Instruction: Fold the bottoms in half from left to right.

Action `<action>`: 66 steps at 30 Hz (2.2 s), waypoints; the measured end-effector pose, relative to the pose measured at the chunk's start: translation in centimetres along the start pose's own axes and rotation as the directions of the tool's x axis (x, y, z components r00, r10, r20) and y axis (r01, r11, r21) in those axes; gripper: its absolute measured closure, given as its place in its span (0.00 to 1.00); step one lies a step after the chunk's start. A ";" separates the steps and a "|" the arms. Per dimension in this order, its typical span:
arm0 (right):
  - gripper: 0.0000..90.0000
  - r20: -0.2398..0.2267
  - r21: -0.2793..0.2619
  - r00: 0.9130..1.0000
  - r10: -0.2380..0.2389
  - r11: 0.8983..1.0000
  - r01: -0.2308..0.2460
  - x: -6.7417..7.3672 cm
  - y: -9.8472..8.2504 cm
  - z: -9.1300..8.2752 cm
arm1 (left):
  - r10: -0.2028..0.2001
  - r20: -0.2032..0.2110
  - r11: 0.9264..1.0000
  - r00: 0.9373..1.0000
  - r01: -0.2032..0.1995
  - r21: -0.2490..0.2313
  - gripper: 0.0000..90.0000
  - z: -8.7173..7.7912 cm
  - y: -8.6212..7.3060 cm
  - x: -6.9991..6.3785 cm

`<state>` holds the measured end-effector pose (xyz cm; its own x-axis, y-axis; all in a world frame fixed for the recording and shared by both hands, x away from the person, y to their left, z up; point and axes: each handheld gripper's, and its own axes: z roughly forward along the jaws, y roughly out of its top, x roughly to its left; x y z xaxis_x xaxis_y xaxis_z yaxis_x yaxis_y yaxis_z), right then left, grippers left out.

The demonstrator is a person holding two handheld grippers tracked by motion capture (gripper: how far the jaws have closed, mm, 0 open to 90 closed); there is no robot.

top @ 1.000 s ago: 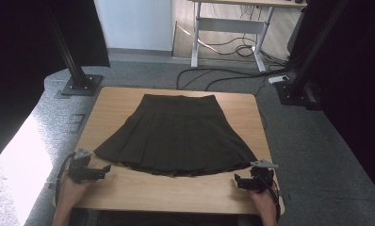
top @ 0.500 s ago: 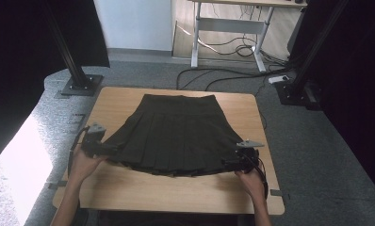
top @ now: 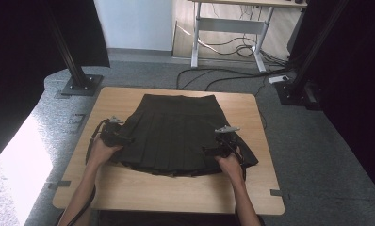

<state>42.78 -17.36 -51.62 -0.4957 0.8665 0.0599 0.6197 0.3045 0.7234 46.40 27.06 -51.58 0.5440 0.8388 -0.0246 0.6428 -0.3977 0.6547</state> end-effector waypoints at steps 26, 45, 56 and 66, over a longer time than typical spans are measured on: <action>0.00 0.027 -0.004 0.998 -0.055 0.998 0.055 -0.1 -4.3 1.2 | -0.028 -0.048 0.998 0.998 0.026 -0.052 0.18 -0.5 -5.2 -2.7; 0.00 0.003 0.001 0.997 -0.076 0.997 0.076 -1.1 -6.4 -1.1 | -0.056 -0.077 0.997 0.995 0.052 -0.048 0.18 -3.3 -8.7 -9.0; 0.00 -0.018 -0.003 0.996 -0.093 0.996 0.093 -2.4 -7.8 -2.6 | -0.053 -0.077 0.997 0.996 0.049 -0.053 0.18 -4.2 -10.0 -12.7; 0.11 -0.015 0.000 0.996 -0.092 0.996 0.092 -2.6 -7.7 -3.8 | -0.008 0.003 1.000 1.000 0.008 -0.004 0.12 -6.3 -8.5 -10.8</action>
<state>36.97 -23.42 -54.79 -0.5597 0.8287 0.0029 0.5710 0.3831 0.7261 31.65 23.76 -52.15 0.5401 0.8410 -0.0320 0.6449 -0.3891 0.6579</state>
